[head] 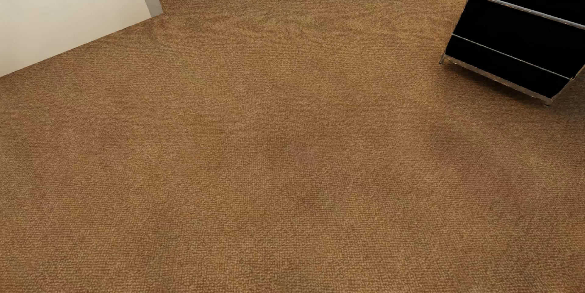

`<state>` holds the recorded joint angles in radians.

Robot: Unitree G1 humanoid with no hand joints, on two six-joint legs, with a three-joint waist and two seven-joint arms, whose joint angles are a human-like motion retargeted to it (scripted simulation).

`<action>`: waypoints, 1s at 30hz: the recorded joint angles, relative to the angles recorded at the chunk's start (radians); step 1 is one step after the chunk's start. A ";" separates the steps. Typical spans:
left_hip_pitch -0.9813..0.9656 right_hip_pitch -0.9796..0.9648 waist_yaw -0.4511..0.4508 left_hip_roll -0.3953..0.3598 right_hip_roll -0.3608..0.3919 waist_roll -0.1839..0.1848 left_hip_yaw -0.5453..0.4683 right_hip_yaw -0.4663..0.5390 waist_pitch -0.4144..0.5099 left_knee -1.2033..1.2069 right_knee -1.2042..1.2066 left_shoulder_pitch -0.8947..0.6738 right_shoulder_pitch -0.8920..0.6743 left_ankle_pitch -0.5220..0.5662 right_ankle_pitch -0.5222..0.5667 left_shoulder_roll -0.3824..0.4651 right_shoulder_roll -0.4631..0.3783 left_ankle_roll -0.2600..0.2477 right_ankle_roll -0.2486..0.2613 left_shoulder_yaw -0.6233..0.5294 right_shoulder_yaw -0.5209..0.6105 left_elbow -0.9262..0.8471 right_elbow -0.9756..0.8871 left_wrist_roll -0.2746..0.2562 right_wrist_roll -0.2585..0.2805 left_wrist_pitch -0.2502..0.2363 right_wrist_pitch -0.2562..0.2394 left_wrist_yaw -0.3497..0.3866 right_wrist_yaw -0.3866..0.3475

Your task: Circle the corner

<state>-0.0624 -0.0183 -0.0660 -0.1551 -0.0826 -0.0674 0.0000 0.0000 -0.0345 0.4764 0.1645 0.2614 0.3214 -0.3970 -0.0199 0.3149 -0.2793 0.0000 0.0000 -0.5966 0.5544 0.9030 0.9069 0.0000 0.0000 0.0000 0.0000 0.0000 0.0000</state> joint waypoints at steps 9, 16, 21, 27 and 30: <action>0.000 -0.022 0.037 -0.032 -0.006 -0.005 0.000 0.000 0.005 -0.056 0.355 -0.082 -0.131 0.105 -0.140 0.007 -0.017 0.000 0.000 0.004 -0.100 -0.001 -0.072 0.000 0.000 0.000 0.000 0.000 0.000; -0.007 -0.077 0.029 -0.048 0.013 0.001 0.000 0.000 0.028 -0.039 0.416 -0.084 -0.097 0.156 -0.251 -0.014 -0.024 0.000 0.000 -0.017 -0.114 -0.039 -0.068 0.000 0.000 0.000 0.000 0.000 0.000; 0.122 -0.330 -0.080 -0.028 -0.002 0.008 0.000 0.000 0.098 -0.053 0.768 -0.114 -0.040 0.061 -0.249 0.042 -0.034 0.000 0.000 -0.065 -0.084 -0.099 -0.044 0.000 0.000 0.000 0.000 0.000 0.000; 0.324 -0.547 -0.163 -0.003 -0.016 0.035 0.000 0.000 0.131 -0.085 0.527 -0.203 0.000 -0.124 -0.094 0.031 -0.051 0.000 0.000 -0.020 -0.069 -0.077 0.077 0.000 0.000 0.000 0.000 0.000 0.000; 0.410 -0.583 -0.230 0.023 -0.021 0.045 0.000 0.000 0.121 -0.090 0.576 -0.203 0.002 -0.081 -0.113 0.046 -0.056 0.000 0.000 -0.094 -0.072 -0.064 0.103 0.000 0.000 0.000 0.000 0.000 0.000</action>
<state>0.3475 -0.6012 -0.2957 -0.1317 -0.1035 -0.0223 0.0000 0.0000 0.0864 0.3860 0.7405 0.0579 0.3230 -0.4785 -0.1333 0.3607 -0.3353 0.0000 0.0000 -0.6908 0.4824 0.8390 1.0094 0.0000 0.0000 0.0000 0.0000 0.0000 0.0000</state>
